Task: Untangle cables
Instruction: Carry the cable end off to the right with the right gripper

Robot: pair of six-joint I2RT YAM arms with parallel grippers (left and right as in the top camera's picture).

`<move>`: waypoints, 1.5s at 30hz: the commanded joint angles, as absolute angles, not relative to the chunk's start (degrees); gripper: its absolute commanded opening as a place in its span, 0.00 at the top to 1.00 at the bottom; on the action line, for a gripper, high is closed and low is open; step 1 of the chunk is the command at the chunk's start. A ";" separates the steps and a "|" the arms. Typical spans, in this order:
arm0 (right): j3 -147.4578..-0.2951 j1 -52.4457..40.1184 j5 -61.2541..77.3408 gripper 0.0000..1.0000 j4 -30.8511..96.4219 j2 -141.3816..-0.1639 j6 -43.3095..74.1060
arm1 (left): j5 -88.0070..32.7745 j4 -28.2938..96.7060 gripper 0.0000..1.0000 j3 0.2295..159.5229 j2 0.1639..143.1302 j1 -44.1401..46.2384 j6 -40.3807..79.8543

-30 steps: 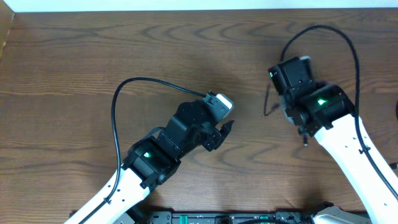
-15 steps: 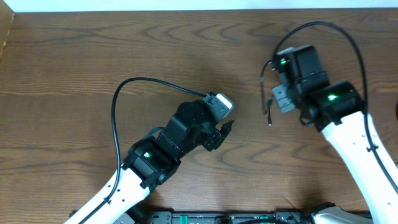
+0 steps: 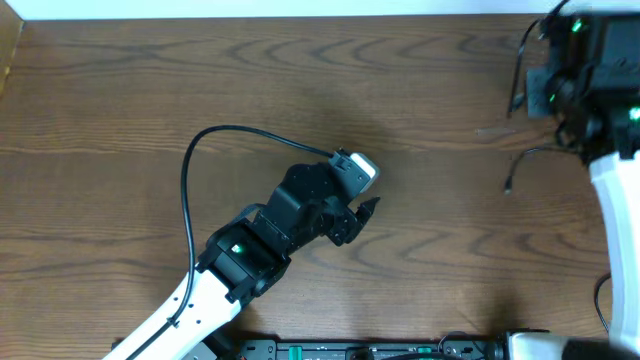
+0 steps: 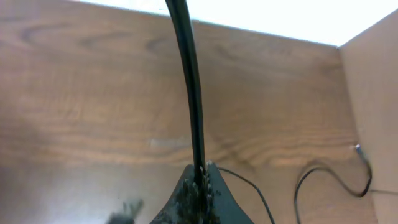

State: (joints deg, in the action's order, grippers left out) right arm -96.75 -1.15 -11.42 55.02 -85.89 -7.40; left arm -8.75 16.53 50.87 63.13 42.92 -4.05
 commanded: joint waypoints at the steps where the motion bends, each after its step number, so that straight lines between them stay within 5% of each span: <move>1: -103.11 1.41 -9.93 0.99 54.96 -92.12 -9.65 | -11.57 16.64 0.33 51.99 63.83 43.11 -2.02; 17: -139.24 13.08 -15.99 0.99 47.83 -124.75 -15.94 | -11.38 15.53 0.34 51.99 64.40 43.11 0.34; 33: -139.55 27.64 -14.46 0.99 36.84 -133.05 -18.83 | -11.16 13.39 0.34 51.99 67.18 43.11 3.55; 45: -139.55 26.96 -11.22 0.99 35.53 -143.90 -15.05 | -11.16 11.70 0.35 51.99 69.97 44.23 3.77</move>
